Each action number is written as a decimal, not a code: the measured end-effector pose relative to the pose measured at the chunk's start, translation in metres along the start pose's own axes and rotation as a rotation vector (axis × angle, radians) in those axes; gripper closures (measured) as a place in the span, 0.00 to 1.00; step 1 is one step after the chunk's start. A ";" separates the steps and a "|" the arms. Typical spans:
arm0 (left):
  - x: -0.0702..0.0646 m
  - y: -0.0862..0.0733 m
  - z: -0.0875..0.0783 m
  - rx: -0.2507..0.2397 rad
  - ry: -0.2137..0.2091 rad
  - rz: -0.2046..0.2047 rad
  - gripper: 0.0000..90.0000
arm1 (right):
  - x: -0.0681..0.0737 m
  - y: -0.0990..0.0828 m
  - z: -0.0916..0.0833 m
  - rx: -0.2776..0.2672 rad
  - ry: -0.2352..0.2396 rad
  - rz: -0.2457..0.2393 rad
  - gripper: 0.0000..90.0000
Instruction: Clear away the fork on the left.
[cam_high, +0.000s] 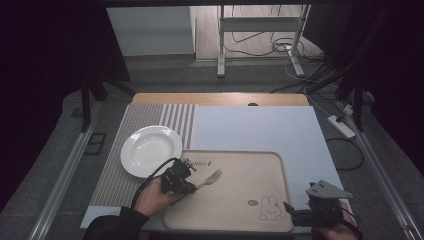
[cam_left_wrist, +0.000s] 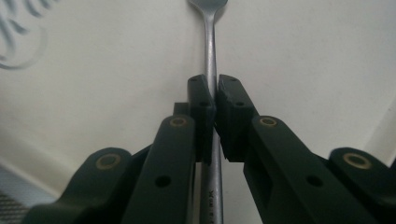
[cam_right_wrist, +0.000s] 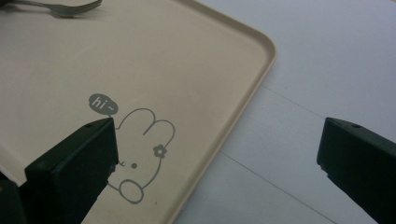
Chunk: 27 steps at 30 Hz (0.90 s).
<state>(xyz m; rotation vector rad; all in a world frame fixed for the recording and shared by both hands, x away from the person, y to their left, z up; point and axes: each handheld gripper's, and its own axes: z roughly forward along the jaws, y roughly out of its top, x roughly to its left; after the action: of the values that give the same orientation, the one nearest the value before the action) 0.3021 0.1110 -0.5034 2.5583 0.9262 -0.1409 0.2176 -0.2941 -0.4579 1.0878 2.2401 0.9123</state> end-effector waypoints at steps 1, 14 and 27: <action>0.000 -0.001 0.002 0.002 -0.006 0.006 0.92 | 0.000 0.000 0.000 -0.001 0.000 -0.001 0.00; -0.012 0.025 0.006 -0.077 -0.026 0.104 0.99 | 0.000 0.000 0.000 0.003 -0.003 -0.004 0.00; -0.010 0.034 0.022 -0.066 0.020 0.117 0.99 | 0.000 0.000 0.000 0.000 -0.003 -0.003 0.00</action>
<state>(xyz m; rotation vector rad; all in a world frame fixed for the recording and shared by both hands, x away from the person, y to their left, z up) 0.3170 0.0728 -0.5093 2.5485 0.7730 -0.0496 0.2174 -0.2939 -0.4580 1.0844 2.2391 0.9092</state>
